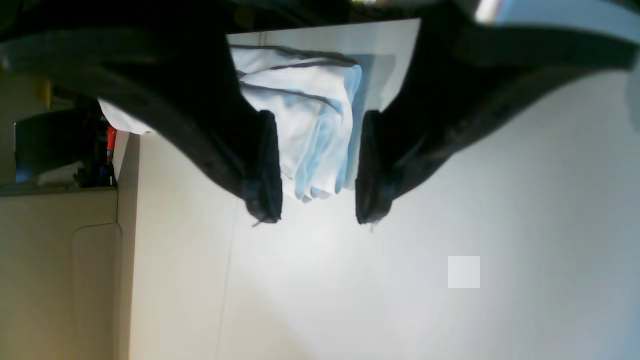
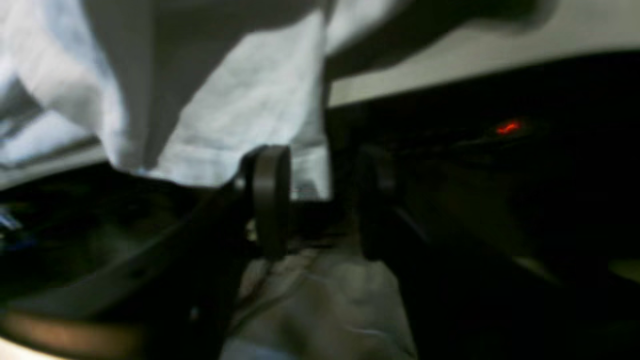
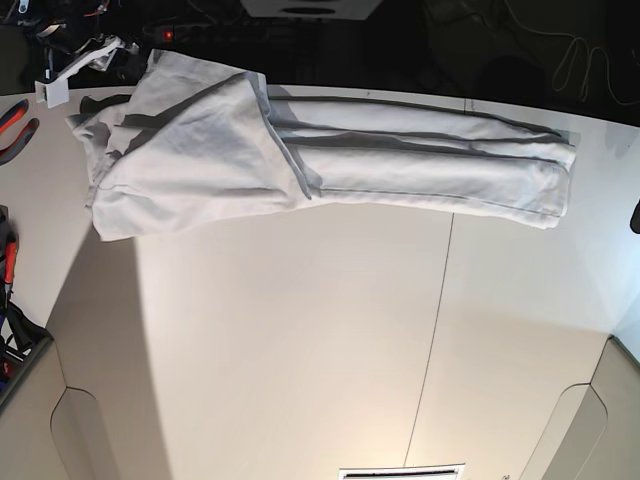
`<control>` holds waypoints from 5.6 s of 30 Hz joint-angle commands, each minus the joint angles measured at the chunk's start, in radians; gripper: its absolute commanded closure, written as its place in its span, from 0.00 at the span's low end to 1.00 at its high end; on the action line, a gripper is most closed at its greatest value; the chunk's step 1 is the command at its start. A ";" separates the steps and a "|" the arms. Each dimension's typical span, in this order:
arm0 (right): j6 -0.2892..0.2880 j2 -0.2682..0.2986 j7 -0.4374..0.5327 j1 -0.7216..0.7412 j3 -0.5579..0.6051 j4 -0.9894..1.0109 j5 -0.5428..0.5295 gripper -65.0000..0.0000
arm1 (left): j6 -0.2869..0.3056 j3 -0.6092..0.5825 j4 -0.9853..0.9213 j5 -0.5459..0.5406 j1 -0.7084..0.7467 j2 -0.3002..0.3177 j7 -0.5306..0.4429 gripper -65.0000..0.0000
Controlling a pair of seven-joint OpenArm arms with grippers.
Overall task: Layout the t-shirt on the table in an organized manner, then fold the t-shirt properly
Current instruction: 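Grasp the strip's collar end with the right gripper and the hem end with the left, then carry the hem end with the left gripper toward the right gripper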
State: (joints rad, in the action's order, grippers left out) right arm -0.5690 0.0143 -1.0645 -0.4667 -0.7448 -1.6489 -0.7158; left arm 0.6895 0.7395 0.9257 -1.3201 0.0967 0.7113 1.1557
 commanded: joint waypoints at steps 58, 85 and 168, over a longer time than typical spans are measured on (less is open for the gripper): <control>-0.031 0.082 -0.238 0.314 0.225 0.201 -0.464 1.00 | 0.009 0.006 0.016 -0.021 -0.008 0.009 0.001 0.56; -0.029 -0.061 -0.116 0.314 0.169 0.201 -0.316 1.00 | 0.009 -0.466 0.468 -0.163 0.005 -0.196 0.241 1.00; -0.022 -0.006 -0.220 0.314 0.115 0.129 -0.474 1.00 | -0.277 -1.128 0.467 0.971 -0.160 -0.484 -0.389 1.00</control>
State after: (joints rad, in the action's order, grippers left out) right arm -0.5842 0.0025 -1.2873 -0.1577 -0.6270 -1.5017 -1.1595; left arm 0.4156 -0.3870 1.3884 -0.3630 -0.0582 0.2291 0.7467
